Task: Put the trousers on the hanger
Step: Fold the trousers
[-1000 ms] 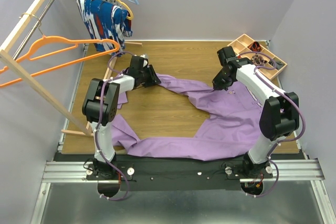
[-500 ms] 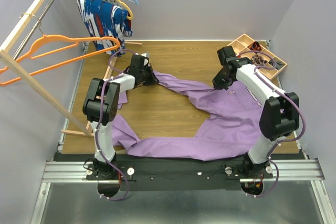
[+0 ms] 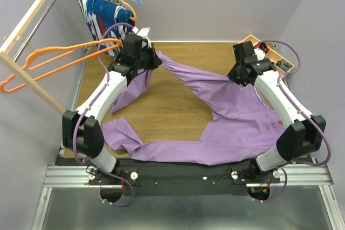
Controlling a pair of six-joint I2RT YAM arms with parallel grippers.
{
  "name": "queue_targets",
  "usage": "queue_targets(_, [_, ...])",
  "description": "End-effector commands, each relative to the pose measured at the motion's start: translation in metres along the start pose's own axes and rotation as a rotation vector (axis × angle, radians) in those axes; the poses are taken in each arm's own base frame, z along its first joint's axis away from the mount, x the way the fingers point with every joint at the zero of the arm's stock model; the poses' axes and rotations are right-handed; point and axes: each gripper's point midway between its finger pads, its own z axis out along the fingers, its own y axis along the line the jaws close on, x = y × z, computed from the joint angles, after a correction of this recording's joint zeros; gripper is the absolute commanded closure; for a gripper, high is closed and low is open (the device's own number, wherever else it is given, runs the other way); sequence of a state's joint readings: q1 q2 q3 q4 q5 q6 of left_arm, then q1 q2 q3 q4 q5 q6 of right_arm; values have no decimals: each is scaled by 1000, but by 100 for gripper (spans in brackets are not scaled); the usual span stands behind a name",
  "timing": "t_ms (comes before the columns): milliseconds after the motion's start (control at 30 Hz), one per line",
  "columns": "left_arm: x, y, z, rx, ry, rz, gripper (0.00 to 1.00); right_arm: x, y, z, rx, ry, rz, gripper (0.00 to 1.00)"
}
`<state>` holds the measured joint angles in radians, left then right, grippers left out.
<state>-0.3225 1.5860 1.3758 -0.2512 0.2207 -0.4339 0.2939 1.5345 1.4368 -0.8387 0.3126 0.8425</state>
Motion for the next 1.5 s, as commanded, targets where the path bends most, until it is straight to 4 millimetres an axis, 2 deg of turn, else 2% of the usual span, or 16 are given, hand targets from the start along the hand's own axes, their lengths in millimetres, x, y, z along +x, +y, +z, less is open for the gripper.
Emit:
queue_targets(0, [8, 28, -39, -226, 142, 55, 100, -34, -22, -16, 90, -158, -24, 99])
queue_targets(167, [13, 31, -64, -275, 247, 109, 100, -52, -37, -29, 144, -265, 33, 99])
queue_targets(300, [15, 28, -63, -231, 265, 176, 100, -55, -53, -33, 203, -312, 58, 99])
queue_targets(533, [31, 48, -20, -238, 280, 231, 100, -51, -80, -18, 330, -322, 80, 99])
queue_targets(733, [-7, 77, 33, -383, 183, 339, 100, -56, -105, 0, 415, -300, 106, 99])
queue_targets(800, [-15, 83, 45, -414, 167, 358, 83, -57, -111, 6, 438, -291, 106, 99])
queue_targets(833, [-20, 84, 53, -418, 163, 358, 67, -56, -113, 9, 447, -284, 105, 99])
queue_targets(900, [-12, 80, 55, -401, 186, 363, 56, -51, -112, 18, 451, -254, 93, 99])
queue_targets(1000, [22, 74, 49, -353, 230, 360, 41, -41, -111, 31, 453, -212, 89, 99])
queue_targets(1033, [58, 86, 43, -362, 301, 337, 35, -38, -112, 34, 454, -202, 94, 99])
queue_targets(1067, [58, 82, 34, -349, 276, 326, 31, -34, -111, 37, 447, -188, 97, 99])
queue_targets(1100, [71, 85, 28, -346, 294, 315, 31, -32, -110, 41, 443, -181, 100, 99])
queue_targets(1133, [101, 93, 20, -344, 353, 300, 28, -30, -109, 43, 438, -172, 99, 99])
queue_targets(1233, [136, 91, 7, -293, 400, 257, 27, -23, -105, 50, 424, -144, 99, 99])
queue_targets(1367, [179, 101, 4, -301, 501, 181, 27, -17, -104, 55, 415, -117, 95, 99])
queue_targets(1467, [184, 103, 10, -302, 481, 153, 27, -14, -104, 56, 405, -107, 102, 99])
